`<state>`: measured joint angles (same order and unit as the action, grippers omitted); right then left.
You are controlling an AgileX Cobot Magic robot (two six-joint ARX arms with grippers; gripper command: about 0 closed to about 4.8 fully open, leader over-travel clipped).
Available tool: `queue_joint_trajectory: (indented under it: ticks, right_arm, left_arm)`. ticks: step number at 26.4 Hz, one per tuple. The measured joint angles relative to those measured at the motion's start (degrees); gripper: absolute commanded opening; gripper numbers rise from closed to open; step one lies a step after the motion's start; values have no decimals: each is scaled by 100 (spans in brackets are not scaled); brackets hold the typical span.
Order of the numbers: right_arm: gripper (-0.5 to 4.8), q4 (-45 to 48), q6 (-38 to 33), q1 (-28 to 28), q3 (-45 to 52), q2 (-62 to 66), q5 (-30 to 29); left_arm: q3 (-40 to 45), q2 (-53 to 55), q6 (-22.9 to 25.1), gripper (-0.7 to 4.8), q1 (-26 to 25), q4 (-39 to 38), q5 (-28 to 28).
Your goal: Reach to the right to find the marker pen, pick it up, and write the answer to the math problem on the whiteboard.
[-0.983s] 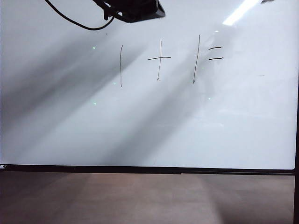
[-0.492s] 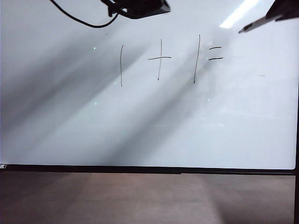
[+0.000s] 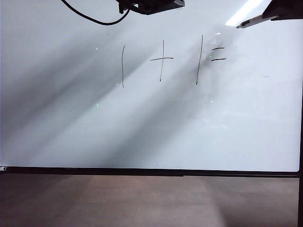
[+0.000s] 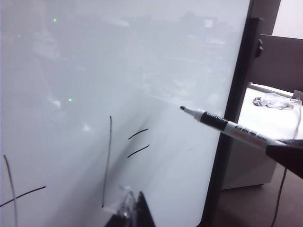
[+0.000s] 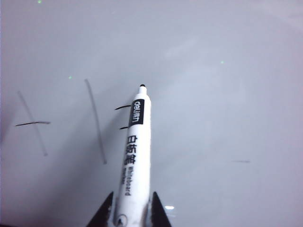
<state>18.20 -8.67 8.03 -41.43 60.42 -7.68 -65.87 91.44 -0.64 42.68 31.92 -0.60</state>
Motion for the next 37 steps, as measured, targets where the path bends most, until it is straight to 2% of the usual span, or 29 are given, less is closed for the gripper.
queue_joint_trajectory:
  ticks: [18,37]
  right_arm:
    - [-3,280,61,4,-588,780,-116]
    - [-3,24,127,9,-614,807,-118]
  left_arm:
    - [0,2,0,-5,2,-87,0]
    - [0,2,0,-4,0,-87,0]
